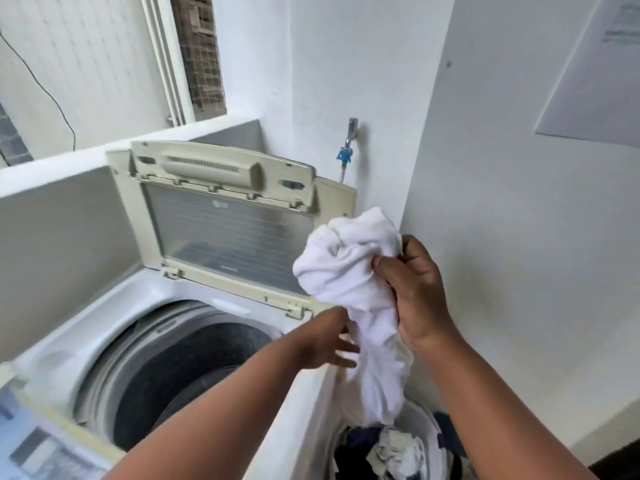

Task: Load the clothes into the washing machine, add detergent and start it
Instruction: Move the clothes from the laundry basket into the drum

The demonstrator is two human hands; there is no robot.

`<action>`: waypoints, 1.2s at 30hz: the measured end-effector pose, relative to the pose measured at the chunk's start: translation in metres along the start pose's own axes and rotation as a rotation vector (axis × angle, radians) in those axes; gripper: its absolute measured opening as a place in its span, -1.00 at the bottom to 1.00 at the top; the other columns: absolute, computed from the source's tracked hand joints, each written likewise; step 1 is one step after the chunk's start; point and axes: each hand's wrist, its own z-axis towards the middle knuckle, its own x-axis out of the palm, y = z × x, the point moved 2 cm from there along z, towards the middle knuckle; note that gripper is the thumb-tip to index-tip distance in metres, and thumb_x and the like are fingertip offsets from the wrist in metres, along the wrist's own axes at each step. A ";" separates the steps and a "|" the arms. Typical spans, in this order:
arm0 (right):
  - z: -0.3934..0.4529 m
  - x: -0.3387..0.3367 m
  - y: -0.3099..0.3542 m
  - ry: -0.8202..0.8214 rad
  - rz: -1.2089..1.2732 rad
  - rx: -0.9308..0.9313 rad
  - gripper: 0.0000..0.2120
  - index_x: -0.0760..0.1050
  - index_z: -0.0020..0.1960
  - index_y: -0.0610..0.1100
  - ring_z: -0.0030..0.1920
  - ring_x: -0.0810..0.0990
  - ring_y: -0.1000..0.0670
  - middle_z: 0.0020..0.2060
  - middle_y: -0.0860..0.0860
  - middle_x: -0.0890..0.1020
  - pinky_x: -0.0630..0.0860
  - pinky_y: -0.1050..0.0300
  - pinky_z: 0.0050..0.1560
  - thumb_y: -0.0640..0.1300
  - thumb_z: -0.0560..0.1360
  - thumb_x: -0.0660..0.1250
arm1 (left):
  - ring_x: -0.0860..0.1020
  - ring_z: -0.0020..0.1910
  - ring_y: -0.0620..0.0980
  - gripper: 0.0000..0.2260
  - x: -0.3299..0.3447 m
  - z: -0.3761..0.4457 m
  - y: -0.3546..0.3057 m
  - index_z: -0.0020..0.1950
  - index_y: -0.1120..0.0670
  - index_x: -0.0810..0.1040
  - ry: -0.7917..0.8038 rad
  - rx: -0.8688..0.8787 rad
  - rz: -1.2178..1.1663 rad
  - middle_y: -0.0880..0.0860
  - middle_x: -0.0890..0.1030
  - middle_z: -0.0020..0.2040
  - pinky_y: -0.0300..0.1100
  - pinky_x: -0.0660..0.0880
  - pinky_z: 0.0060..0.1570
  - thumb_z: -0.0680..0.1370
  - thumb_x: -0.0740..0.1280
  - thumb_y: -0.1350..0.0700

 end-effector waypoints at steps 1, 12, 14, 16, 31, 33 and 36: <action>-0.005 0.022 0.007 -0.002 -0.001 -0.037 -0.74 0.42 -0.16 -0.24 -0.26 0.40 0.04 -0.30 -0.06 0.46 0.35 0.17 -0.28 -0.07 0.31 0.38 | 0.56 -0.09 0.14 -0.76 -0.015 -0.020 -0.007 0.07 0.12 0.54 0.002 0.041 -0.069 0.15 0.55 0.01 0.08 0.53 0.01 0.48 0.22 0.06; -0.030 0.167 -0.020 0.033 -0.240 0.059 -0.84 0.51 -0.05 0.02 -0.17 0.57 0.13 -0.19 0.10 0.64 0.47 0.17 -0.14 -0.07 0.36 0.30 | 0.63 -0.11 0.12 -0.72 -0.170 -0.141 -0.064 -0.03 0.12 0.60 -0.358 0.470 -0.464 0.13 0.70 -0.16 -0.07 0.52 -0.04 0.58 0.14 0.03; -0.024 0.182 -0.035 0.071 -0.266 0.176 -0.88 0.53 -0.15 -0.03 -0.21 0.57 0.08 -0.24 0.07 0.64 0.49 0.17 -0.19 -0.07 0.34 0.28 | 0.61 0.04 0.20 -0.70 -0.188 -0.151 -0.067 0.02 0.14 0.61 -0.390 0.523 -0.476 0.19 0.66 -0.03 -0.01 0.48 0.10 0.45 0.27 -0.03; -0.020 0.198 -0.056 0.169 -0.273 0.341 -0.73 0.55 -0.04 -0.03 -0.22 0.57 0.07 -0.18 0.04 0.64 0.55 0.15 -0.17 0.03 0.32 0.23 | 0.60 0.05 0.22 -0.67 -0.207 -0.153 -0.064 -0.01 0.17 0.59 -0.408 0.525 -0.500 0.22 0.64 -0.04 0.02 0.46 0.15 0.42 0.29 -0.06; 0.003 0.263 -0.246 0.242 0.041 0.872 -0.66 0.58 0.14 -0.19 -0.28 0.67 -0.01 -0.17 -0.11 0.70 0.56 0.17 -0.40 -0.02 0.57 0.15 | 0.57 0.17 0.15 -0.50 -0.318 -0.078 0.077 0.24 0.19 0.54 -0.707 0.018 -0.569 0.19 0.61 0.16 0.07 0.37 0.33 0.42 0.21 -0.08; 0.003 0.262 -0.266 0.224 -0.043 0.924 -0.66 0.59 0.10 -0.15 -0.24 0.70 -0.06 -0.17 -0.10 0.71 0.63 0.08 -0.31 0.04 0.50 0.22 | 0.57 0.18 0.14 -0.57 -0.327 -0.064 0.099 0.25 0.15 0.55 -0.706 -0.039 -0.529 0.17 0.62 0.18 0.07 0.38 0.34 0.51 0.18 -0.07; -0.002 0.261 -0.308 0.251 -0.193 0.989 -0.55 0.56 0.14 0.04 -0.05 0.69 -0.11 -0.07 -0.02 0.72 0.62 -0.16 0.05 0.22 0.34 0.25 | 0.58 0.02 0.08 -0.68 -0.333 -0.042 0.133 0.20 0.15 0.53 -0.751 -0.240 -0.338 0.12 0.60 0.12 -0.08 0.51 0.10 0.60 0.17 -0.02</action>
